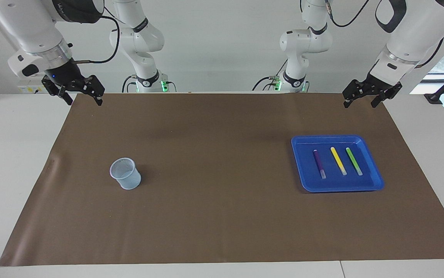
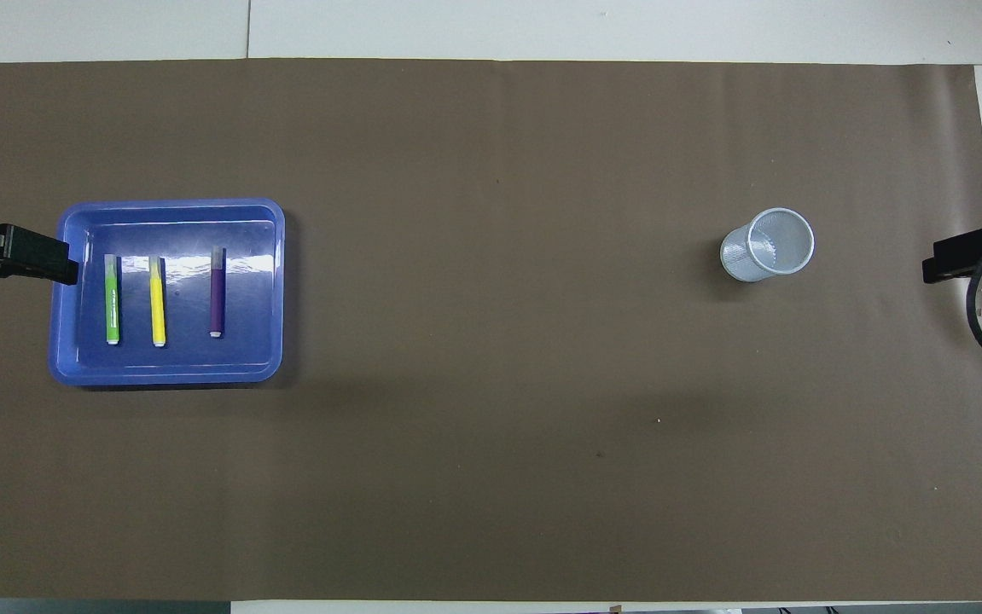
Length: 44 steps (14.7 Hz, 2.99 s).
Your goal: Transfer and insert pens with both arms
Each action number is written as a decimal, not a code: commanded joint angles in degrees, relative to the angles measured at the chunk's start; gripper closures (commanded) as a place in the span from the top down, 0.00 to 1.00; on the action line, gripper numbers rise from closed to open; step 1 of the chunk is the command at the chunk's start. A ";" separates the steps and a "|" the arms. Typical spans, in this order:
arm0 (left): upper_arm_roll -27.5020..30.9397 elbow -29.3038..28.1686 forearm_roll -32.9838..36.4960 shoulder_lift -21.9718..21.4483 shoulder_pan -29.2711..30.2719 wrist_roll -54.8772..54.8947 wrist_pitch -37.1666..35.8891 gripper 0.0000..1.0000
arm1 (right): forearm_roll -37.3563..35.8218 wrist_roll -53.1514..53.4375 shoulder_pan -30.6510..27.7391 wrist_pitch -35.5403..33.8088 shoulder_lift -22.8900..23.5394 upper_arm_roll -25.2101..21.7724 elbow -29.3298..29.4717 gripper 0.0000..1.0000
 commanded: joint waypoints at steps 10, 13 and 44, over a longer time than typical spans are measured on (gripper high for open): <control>0.00 -7.64 1.04 -3.49 -0.73 -0.55 6.55 1.00 | 0.00 -1.50 -0.14 0.49 0.36 0.14 0.57 1.00; -0.18 -12.31 1.04 -2.71 -1.43 -0.37 13.67 1.00 | 0.26 -1.50 -0.14 0.40 0.36 0.14 0.48 1.00; 0.00 -27.88 2.09 15.67 -2.40 -1.07 49.65 0.00 | 0.79 -1.42 -0.14 0.14 0.28 0.14 0.13 1.00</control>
